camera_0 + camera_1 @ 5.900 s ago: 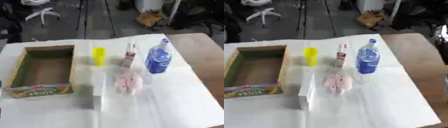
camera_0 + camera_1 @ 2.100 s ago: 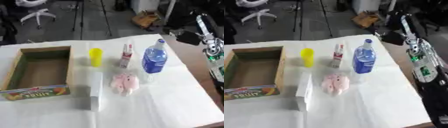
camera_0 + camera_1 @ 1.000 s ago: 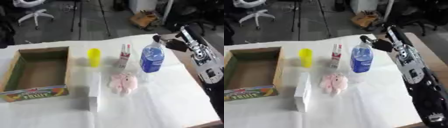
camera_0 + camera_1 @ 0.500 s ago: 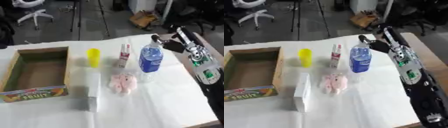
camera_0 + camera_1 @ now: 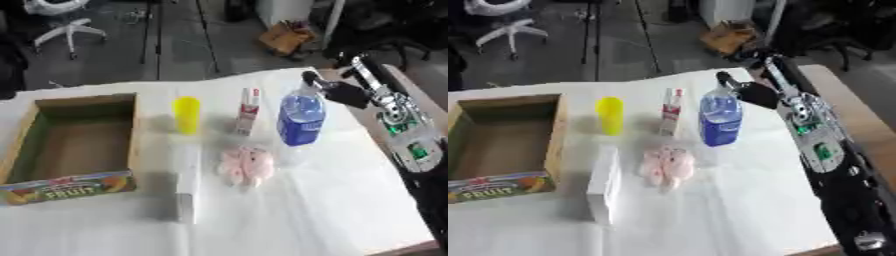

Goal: Pick up objects on the table and place them in the box.

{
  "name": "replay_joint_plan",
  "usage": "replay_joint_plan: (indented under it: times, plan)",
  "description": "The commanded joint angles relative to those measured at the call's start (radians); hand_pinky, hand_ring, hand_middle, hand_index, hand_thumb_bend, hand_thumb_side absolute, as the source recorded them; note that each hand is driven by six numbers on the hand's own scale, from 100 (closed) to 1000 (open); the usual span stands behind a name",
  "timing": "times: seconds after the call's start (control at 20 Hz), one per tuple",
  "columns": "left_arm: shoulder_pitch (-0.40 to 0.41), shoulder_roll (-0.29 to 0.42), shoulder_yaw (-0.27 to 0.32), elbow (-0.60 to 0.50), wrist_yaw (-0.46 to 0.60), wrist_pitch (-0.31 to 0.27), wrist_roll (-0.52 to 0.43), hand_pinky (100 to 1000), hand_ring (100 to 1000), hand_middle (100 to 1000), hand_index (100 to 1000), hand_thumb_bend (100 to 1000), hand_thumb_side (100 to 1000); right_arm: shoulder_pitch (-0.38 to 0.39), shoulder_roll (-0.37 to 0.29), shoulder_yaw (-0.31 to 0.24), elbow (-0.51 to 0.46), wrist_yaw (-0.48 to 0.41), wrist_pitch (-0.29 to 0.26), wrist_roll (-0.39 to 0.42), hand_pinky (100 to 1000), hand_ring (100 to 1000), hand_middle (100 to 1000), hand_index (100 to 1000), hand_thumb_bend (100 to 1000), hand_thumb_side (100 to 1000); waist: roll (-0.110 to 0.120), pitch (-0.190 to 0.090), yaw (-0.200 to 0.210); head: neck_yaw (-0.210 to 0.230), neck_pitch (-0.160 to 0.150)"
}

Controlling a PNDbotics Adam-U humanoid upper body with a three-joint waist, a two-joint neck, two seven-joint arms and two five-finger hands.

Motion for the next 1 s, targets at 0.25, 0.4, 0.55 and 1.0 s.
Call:
replay_joint_plan:
  times: [0.25,0.4,0.55,1.0]
  plan:
    - [-0.009,0.011,-0.001,-0.014,0.002,0.000,-0.002,726,824,739,840,502,999,-0.014,-0.034,-0.021,-0.063,-0.002,0.014,-0.004,741,808,874,864,710,649,0.001,-0.009,0.001,-0.001,0.007]
    - [-0.008,0.011,-0.001,-0.014,0.003,0.000,-0.003,726,824,739,840,501,999,-0.013,-0.034,-0.024,-0.076,-0.006,0.019,-0.005,741,808,874,864,710,649,0.001,-0.009,0.001,-0.002,0.007]
    - [-0.009,0.011,-0.002,-0.014,0.004,0.000,-0.003,727,824,739,840,499,1000,-0.014,-0.033,-0.025,-0.084,-0.008,0.022,-0.005,741,808,873,865,709,649,0.000,-0.009,0.002,-0.003,0.007]
    - [-0.010,0.010,-0.002,-0.013,0.006,-0.001,-0.004,728,825,740,841,494,1000,-0.005,-0.030,-0.003,-0.086,-0.013,0.014,0.015,741,808,874,867,706,657,0.001,-0.008,0.002,-0.006,0.007]
